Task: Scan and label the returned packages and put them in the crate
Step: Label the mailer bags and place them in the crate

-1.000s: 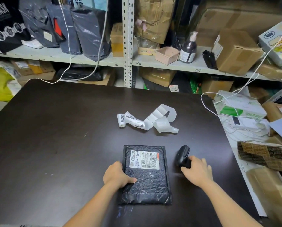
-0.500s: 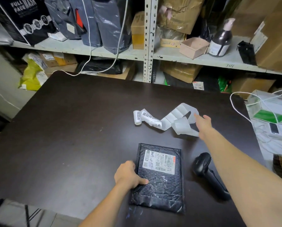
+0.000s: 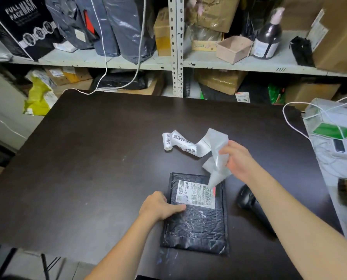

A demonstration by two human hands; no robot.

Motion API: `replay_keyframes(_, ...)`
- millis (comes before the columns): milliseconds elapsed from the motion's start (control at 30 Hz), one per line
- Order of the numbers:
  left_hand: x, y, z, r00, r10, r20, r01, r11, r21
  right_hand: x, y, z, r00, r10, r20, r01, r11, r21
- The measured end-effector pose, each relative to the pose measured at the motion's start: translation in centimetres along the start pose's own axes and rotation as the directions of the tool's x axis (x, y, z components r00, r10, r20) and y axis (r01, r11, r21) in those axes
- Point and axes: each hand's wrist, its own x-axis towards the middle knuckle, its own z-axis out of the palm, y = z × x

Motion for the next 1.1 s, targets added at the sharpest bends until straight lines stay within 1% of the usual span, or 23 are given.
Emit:
replay_keyframes(33, -0.2, 0.5, -0.4, 0.99, 0.025, -0.14, -0.019, 0.999, 0.044, -1.1, 0.7, 0.0, 1.0, -0.008, 0.018, 0.008, 0.999, -0.031)
replay_keyframes(67, -0.5, 1.3, -0.9, 0.951, 0.073, -0.301, -0.062, 0.997, 0.044, -2.2, 1.5, 0.1, 0.999, -0.02, 0.039, 0.022, 0.998, -0.059)
replay_keyframes(100, -0.8, 2.1, -1.4, 0.897, 0.118, -0.427, -0.148, 0.988, -0.038, -3.3, 2.2, 0.2, 0.998, -0.034, 0.061, 0.04, 0.995, -0.091)
replay_keyframes(133, -1.2, 3.2, -2.0, 0.867, 0.146, -0.476, -0.255, 0.951, -0.173, -4.2, 2.8, 0.3, 0.995, -0.052, 0.081, 0.062, 0.99, -0.126)
replay_keyframes(167, -1.6, 4.3, -2.6, 0.874, 0.171, -0.455, -0.343, 0.881, -0.327, -5.1, 3.3, 0.5, 0.993, -0.067, 0.1, 0.082, 0.984, -0.16)
replay_keyframes(200, -2.1, 5.3, -3.2, 0.902, 0.213, -0.375, -0.383, 0.795, -0.47, -5.9, 3.8, 0.7, 0.99, -0.079, 0.118, 0.1, 0.978, -0.181)
replay_keyframes(233, -2.4, 6.2, -3.7, 0.928, 0.269, -0.257, -0.371, 0.715, -0.592, -6.7, 4.1, 0.9, 0.987, -0.087, 0.138, 0.114, 0.973, -0.2)
replay_keyframes(267, -2.7, 6.9, -4.1, 0.934, 0.326, -0.145, -0.334, 0.653, -0.68, -7.4, 4.5, 1.1, 0.983, -0.095, 0.16, 0.13, 0.965, -0.226)
replay_keyframes(300, -2.8, 7.4, -4.2, 0.922, 0.38, -0.07, -0.308, 0.613, -0.728, -8.0, 4.7, 1.4, 0.978, -0.1, 0.182, 0.147, 0.952, -0.267)
replay_keyframes(333, -2.9, 7.8, -4.1, 0.904, 0.425, -0.045, -0.312, 0.585, -0.748, -8.6, 4.9, 1.5, 0.973, -0.103, 0.208, 0.165, 0.936, -0.309)
replay_keyframes(400, -2.9, 8.1, -3.7, 0.885, 0.458, -0.083, -0.353, 0.543, -0.762, -9.5, 5.4, 1.7, 0.965, -0.084, 0.249, 0.172, 0.918, -0.358)
replay_keyframes(467, -3.0, 8.0, -3.4, 0.883, 0.45, -0.135, -0.387, 0.532, -0.753, -10.3, 5.8, 1.8, 0.969, -0.047, 0.242, 0.125, 0.939, -0.319)
replay_keyframes(533, -3.2, 7.5, -3.1, 0.871, 0.465, -0.157, -0.425, 0.555, -0.715, -10.8, 6.0, 2.0, 0.975, -0.067, 0.211, 0.11, 0.973, -0.204)
replay_keyframes(600, -3.5, 7.0, -2.9, 0.849, 0.507, -0.149, -0.473, 0.602, -0.644, -11.2, 6.2, 2.3, 0.976, -0.138, 0.17, 0.161, 0.979, -0.126)
replay_keyframes(633, -3.7, 6.8, -2.8, 0.837, 0.528, -0.144, -0.498, 0.627, -0.599, -11.4, 6.2, 2.5, 0.974, -0.181, 0.138, 0.198, 0.972, -0.128)
replay_keyframes(733, -4.2, 6.5, -2.6, 0.803, 0.565, -0.192, -0.582, 0.671, -0.459, -11.5, 6.6, 2.7, 0.961, -0.273, 0.044, 0.276, 0.934, -0.227)
replay_keyframes(800, -4.4, 6.4, -2.6, 0.763, 0.59, -0.263, -0.646, 0.687, -0.332, -11.5, 6.8, 2.6, 0.957, -0.284, 0.064, 0.29, 0.903, -0.317)
replay_keyframes(833, -4.4, 6.3, -2.6, 0.731, 0.619, -0.287, -0.682, 0.682, -0.263, -11.5, 6.7, 2.5, 0.956, -0.28, 0.085, 0.292, 0.889, -0.352)
replay_keyframes(900, -4.4, 6.2, -2.7, 0.659, 0.692, -0.295, -0.746, 0.651, -0.139, -11.6, 6.5, 2.1, 0.951, -0.283, 0.122, 0.309, 0.862, -0.401)
replay_keyframes(933, -4.4, 6.1, -2.8, 0.636, 0.717, -0.285, -0.763, 0.639, -0.098, -11.7, 6.3, 1.8, 0.948, -0.286, 0.139, 0.318, 0.843, -0.434)
replay_keyframes(967, -4.4, 6.1, -3.0, 0.63, 0.73, -0.265, -0.769, 0.634, -0.08, -11.7, 6.2, 1.5, 0.946, -0.287, 0.151, 0.324, 0.822, -0.468)
replay_keyframes(1033, -4.5, 6.1, -3.2, 0.651, 0.727, -0.218, -0.757, 0.641, -0.127, -11.7, 6.0, 1.0, 0.941, -0.294, 0.165, 0.337, 0.787, -0.517)
replay_keyframes(1100, -4.5, 6.2, -3.5, 0.675, 0.708, -0.207, -0.737, 0.655, -0.166, -11.6, 5.6, 0.8, 0.94, -0.295, 0.172, 0.34, 0.762, -0.551)
